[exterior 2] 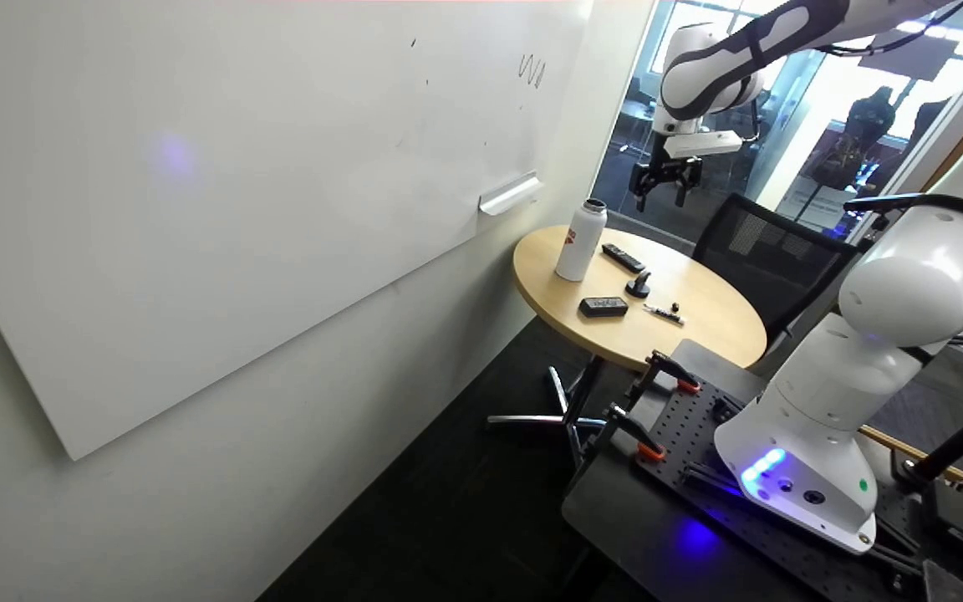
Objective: Pick up the duster and rub the white board
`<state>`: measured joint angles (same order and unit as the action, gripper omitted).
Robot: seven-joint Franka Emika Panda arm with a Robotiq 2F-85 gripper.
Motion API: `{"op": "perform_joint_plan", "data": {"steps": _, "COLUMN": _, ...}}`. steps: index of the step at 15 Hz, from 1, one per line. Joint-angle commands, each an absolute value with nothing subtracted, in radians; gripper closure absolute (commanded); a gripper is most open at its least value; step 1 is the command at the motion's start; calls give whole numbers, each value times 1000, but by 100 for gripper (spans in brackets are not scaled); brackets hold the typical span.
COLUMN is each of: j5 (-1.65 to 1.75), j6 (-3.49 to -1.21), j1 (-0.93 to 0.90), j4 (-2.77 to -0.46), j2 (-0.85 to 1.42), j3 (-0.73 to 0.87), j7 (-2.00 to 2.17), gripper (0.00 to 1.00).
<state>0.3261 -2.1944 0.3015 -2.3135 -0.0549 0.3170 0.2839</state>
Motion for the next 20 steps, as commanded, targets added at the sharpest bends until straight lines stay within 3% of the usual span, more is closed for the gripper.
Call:
{"op": "perform_joint_plan", "data": {"steps": 1, "j5": 285, "j6": -2235, "j1": 316, "j4": -2332, "j2": -29, "j3": 314, "j7": 457, "gripper": 0}}
{"op": "perform_joint_plan", "data": {"steps": 10, "j5": 146, "j6": -2541, "j1": 322, "j4": -2434, "j2": 109, "j3": 364, "j7": 811, "gripper": 0}}
{"op": "perform_joint_plan", "data": {"steps": 11, "j5": 156, "j6": -2476, "j1": 320, "j4": -2408, "j2": 100, "j3": 364, "j7": 727, "gripper": 0}}
{"op": "perform_joint_plan", "data": {"steps": 20, "j5": -3, "j6": -2597, "j1": 310, "j4": -2397, "j2": 198, "j3": 363, "j7": 1007, "gripper": 0}}
